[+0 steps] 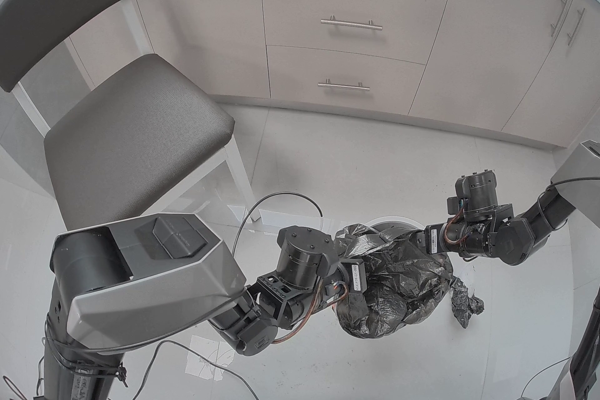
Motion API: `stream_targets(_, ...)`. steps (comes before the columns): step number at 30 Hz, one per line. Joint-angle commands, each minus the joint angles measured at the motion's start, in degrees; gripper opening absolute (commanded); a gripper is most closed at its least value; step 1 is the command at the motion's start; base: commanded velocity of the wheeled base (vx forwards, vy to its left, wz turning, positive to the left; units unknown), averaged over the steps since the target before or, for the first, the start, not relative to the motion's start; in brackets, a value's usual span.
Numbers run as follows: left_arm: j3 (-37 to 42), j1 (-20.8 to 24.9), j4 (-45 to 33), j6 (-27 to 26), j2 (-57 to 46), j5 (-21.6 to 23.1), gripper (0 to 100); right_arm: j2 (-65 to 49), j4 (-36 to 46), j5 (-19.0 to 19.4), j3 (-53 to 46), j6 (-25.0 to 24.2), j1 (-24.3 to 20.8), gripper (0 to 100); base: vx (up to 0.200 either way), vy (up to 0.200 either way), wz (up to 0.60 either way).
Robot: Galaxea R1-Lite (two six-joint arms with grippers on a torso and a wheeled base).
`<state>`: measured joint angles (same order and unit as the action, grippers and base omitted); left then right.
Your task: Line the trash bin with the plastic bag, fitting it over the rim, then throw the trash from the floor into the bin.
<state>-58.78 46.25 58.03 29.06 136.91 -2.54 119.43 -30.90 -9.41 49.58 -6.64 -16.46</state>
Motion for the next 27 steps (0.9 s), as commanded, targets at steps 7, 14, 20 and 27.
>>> stream_targets(7,-2.39,-1.87,-1.60,-0.59,0.37,2.80,0,2.12,-7.77,-2.37,0.08,-0.12,0.46,100,0.000,0.000,0.00)
stream_targets(14,-4.67,-1.87,-6.52,-4.10,0.37,-0.45,0,2.39,-7.86,-2.45,0.17,-0.30,0.37,100,0.000,0.000,0.00)
stream_targets(20,-9.77,-1.69,-9.25,-11.13,3.10,-9.15,0,2.30,-7.94,-4.12,0.52,-2.67,0.46,100,0.000,0.000,0.00)
stream_targets(27,-16.19,-1.43,-9.60,-14.38,7.05,-12.41,0,2.21,-9.17,-4.39,0.08,-2.76,0.37,100,0.000,0.000,0.00)
